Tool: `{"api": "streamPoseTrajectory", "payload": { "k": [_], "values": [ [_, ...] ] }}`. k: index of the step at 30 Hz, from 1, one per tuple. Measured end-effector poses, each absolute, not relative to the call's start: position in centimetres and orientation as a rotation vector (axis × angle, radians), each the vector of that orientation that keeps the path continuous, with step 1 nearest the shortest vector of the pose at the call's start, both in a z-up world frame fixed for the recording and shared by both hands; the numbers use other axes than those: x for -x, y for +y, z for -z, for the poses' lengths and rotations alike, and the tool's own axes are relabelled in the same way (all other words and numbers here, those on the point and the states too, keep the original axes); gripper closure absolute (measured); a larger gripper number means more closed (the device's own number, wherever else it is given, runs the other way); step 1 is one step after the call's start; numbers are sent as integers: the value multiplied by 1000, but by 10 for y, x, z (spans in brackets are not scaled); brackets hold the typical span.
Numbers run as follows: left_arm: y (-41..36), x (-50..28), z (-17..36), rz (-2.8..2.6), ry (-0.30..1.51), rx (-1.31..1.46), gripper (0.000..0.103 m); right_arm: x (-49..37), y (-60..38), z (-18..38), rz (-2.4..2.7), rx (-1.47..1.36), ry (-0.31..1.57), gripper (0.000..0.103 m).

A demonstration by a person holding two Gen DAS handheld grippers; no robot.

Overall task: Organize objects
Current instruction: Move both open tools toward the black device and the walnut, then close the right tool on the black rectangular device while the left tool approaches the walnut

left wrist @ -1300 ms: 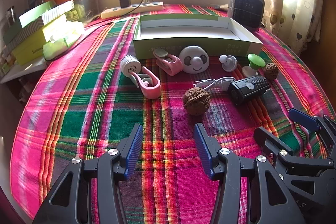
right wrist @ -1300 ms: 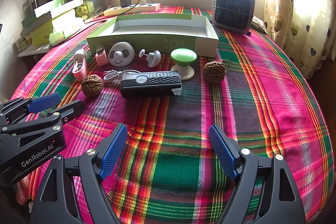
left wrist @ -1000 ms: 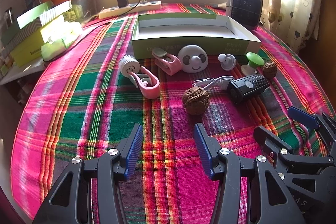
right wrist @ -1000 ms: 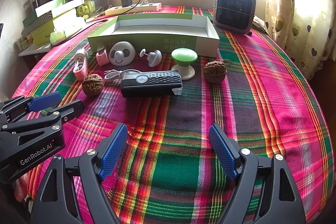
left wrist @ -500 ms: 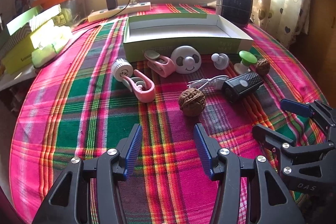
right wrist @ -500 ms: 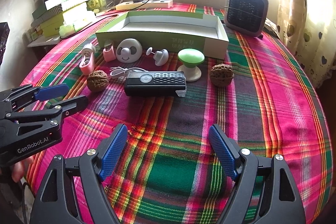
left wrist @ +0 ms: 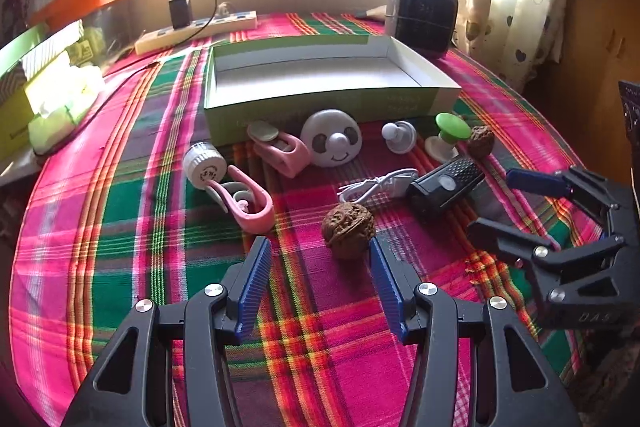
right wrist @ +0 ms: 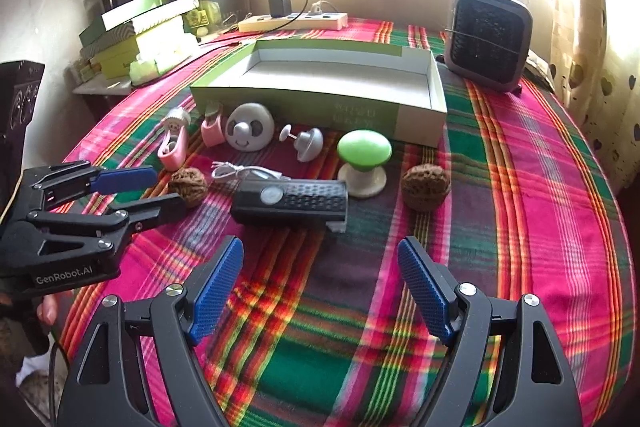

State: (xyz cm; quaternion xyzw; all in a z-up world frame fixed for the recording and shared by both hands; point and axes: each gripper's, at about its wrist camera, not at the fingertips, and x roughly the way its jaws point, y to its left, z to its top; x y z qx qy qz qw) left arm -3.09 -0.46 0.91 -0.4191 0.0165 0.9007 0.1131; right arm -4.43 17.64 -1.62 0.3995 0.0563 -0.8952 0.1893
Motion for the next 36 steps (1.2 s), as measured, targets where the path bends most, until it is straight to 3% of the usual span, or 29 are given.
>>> {"api": "streamPoseTrajectory", "payload": {
  "k": [17,32,36],
  "values": [
    [-18,39,-4,-2648,39,1265,54,49,155,15,2259,-1069,176,23],
    [-23,44,-7,-2563,12,1244,54,58,151,11,2272,-1057,319,23],
    [-23,45,-9,-2560,11,1226,54,65,148,15,2264,-1074,347,33]
  ]
}}
